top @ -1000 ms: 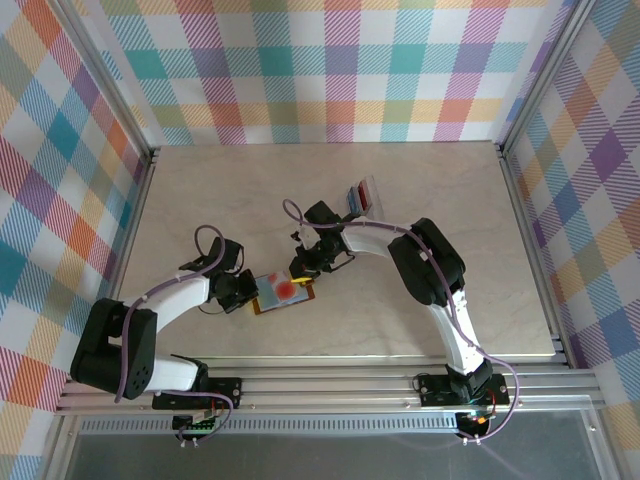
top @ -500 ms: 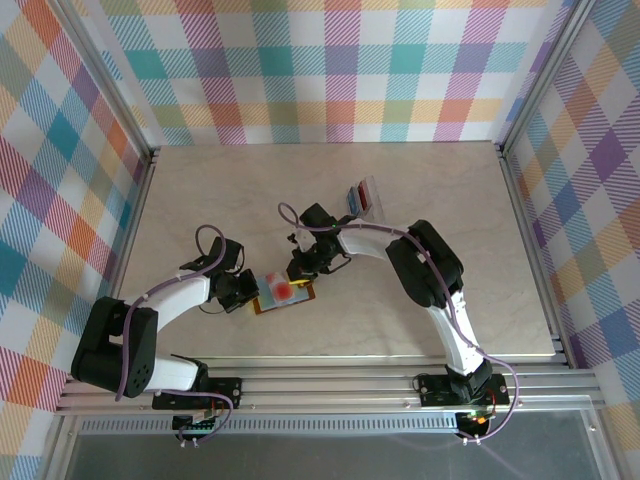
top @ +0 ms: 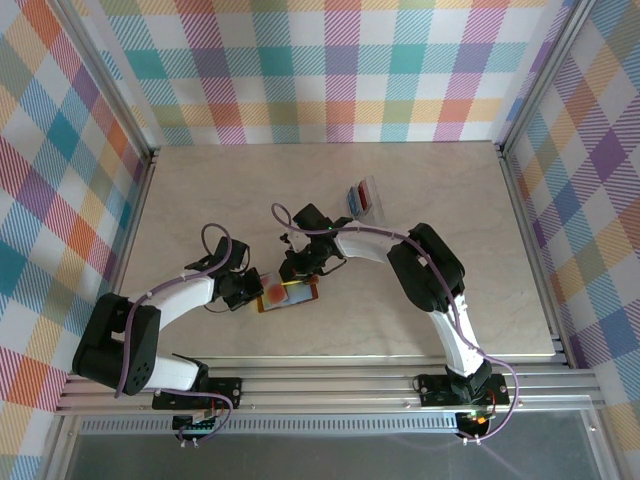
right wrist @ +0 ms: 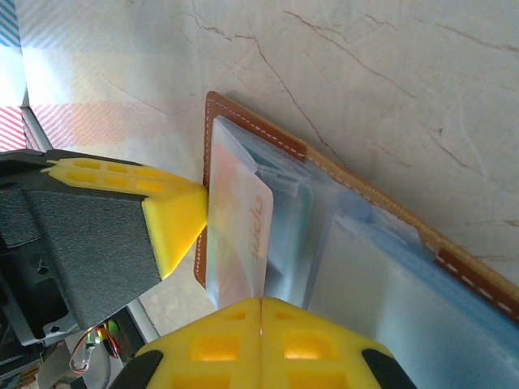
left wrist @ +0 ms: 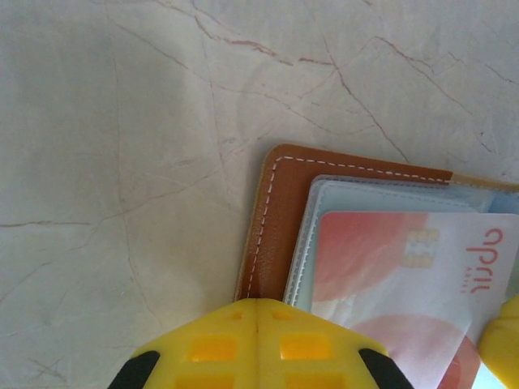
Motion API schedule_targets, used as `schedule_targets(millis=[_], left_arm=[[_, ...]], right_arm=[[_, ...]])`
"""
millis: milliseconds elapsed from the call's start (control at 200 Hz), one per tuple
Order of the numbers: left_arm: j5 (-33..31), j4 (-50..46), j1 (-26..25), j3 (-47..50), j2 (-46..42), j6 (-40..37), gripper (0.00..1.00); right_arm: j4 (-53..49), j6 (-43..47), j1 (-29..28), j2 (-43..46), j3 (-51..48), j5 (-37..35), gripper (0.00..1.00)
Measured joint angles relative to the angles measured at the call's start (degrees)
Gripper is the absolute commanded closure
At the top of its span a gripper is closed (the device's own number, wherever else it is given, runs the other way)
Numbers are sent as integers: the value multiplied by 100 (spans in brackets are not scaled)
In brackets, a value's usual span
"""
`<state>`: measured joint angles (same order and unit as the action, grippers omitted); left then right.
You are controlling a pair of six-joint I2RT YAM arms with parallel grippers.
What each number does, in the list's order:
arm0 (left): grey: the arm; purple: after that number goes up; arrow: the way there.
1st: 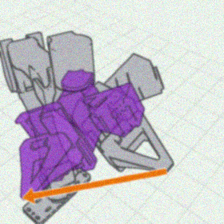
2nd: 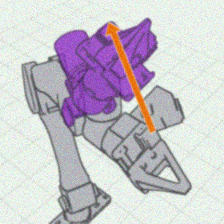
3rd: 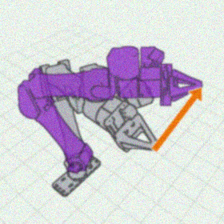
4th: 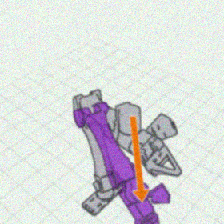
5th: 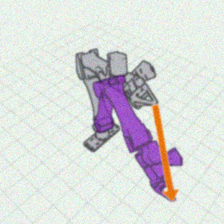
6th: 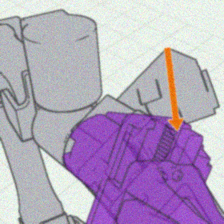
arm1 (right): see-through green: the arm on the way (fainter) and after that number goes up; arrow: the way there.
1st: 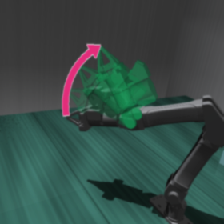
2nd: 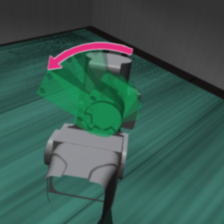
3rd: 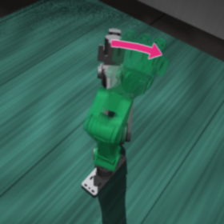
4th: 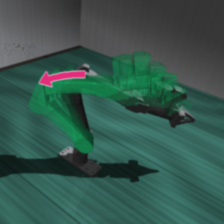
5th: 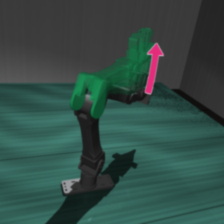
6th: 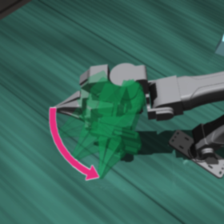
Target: Put the credit cards into the card holder
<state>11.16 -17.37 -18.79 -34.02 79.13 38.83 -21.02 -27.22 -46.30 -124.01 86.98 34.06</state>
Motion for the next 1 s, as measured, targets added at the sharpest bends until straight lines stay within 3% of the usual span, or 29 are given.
schedule_targets(millis=[370,525,770,890,1000], left_arm=[[-168,-72,-144,-149,136,103,100],[-116,-39,-181,-328,358,101,100],[35,114,-313,-680,798,72,100],[76,118,-372,-817,925,31,100],[76,96,-433,-933,1029,-68,100]], right_arm=[[337,-330,-44,0,-181,-157,100],[129,-293,-70,118,-192,-667,81],[-350,-114,-50,651,-280,-1659,62],[-476,-37,28,844,-358,-1982,60],[-581,114,144,929,-407,-2236,70]])
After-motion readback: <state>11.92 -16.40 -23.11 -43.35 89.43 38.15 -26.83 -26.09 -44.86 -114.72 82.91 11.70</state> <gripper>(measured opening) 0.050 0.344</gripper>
